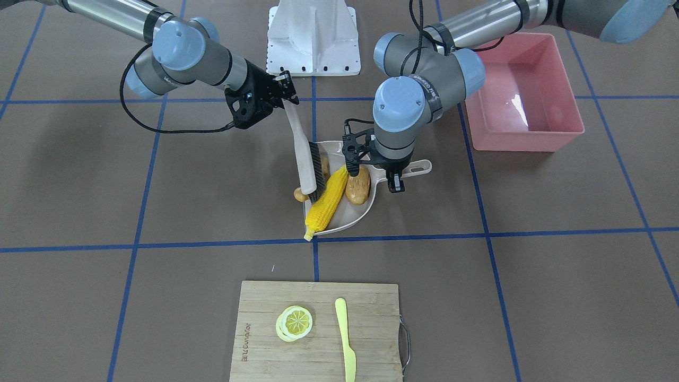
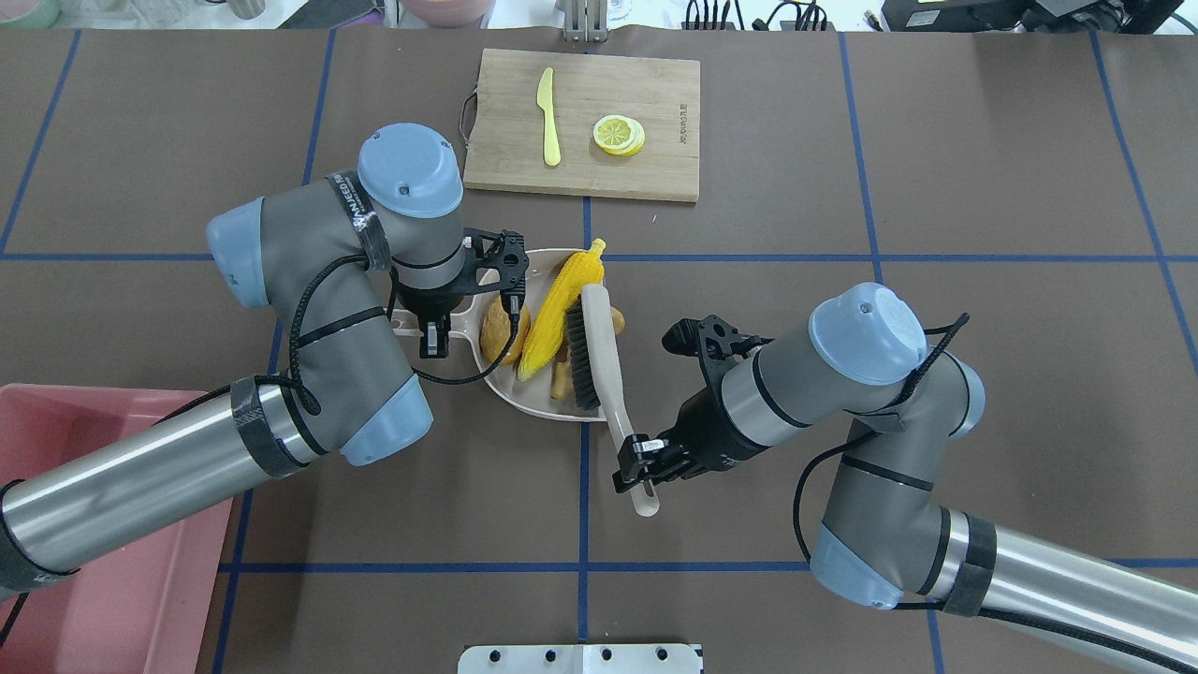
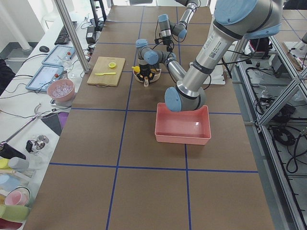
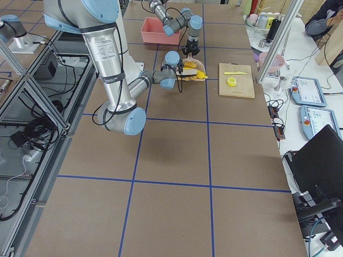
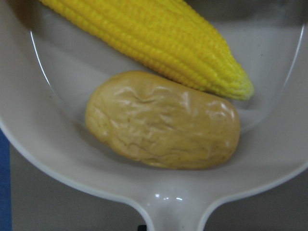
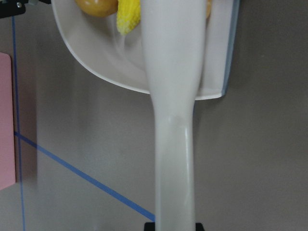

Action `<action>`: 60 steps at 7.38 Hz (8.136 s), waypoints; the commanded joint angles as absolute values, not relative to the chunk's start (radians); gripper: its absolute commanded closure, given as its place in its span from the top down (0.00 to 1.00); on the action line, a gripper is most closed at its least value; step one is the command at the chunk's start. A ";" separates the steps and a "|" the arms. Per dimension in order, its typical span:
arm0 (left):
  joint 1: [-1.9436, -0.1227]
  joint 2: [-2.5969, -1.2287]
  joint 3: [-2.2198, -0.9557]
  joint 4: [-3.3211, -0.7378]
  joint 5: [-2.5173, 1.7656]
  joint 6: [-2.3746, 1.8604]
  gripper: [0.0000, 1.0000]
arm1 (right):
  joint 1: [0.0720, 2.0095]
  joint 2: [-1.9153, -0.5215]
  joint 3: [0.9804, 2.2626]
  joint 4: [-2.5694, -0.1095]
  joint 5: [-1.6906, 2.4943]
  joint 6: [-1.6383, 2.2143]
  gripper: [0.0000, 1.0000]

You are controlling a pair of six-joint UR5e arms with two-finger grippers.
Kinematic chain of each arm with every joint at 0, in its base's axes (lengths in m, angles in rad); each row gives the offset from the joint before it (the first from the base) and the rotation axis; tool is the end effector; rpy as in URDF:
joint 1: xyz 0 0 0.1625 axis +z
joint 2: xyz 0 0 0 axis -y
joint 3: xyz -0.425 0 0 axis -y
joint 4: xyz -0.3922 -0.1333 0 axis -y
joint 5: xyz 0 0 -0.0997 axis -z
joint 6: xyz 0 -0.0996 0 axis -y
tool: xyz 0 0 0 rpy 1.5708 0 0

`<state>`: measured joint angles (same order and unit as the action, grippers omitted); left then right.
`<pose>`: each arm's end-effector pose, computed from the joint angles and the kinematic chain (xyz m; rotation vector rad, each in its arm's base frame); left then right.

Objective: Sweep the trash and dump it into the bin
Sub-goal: 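Sweep the ginger root into the dustpan with the brush, right gripper, then lift the loaded dustpan toward the pink bin with the left gripper while the right withdraws, then tip the dustpan over the pink bin with the left gripper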

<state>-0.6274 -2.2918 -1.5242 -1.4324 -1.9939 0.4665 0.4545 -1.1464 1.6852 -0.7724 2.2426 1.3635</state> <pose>0.5278 -0.4969 0.2640 0.4571 0.5785 1.4654 -0.5173 -0.3321 0.2696 -0.1186 -1.3878 -0.2426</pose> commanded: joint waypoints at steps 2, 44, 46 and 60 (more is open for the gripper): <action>-0.626 -2.289 -1.525 -1.460 -1.993 0.465 0.00 | 0.440 -1.135 1.709 -0.775 2.232 1.404 0.00; -0.928 -0.848 -2.283 -2.223 -2.085 0.552 0.00 | 1.175 -1.960 1.962 -1.511 2.303 0.356 0.00; -0.928 -0.850 -2.296 -2.102 -2.126 0.554 0.00 | 1.174 -1.954 1.840 -1.323 2.301 0.359 0.00; -0.862 -0.926 -2.505 -1.068 -2.192 0.591 0.00 | 1.169 -1.845 1.730 -1.295 2.295 0.345 0.73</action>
<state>-0.8763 -0.9096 -2.5019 -1.1651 -2.1909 0.5882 1.1689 -1.8457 1.7308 -1.2959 2.2948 0.3516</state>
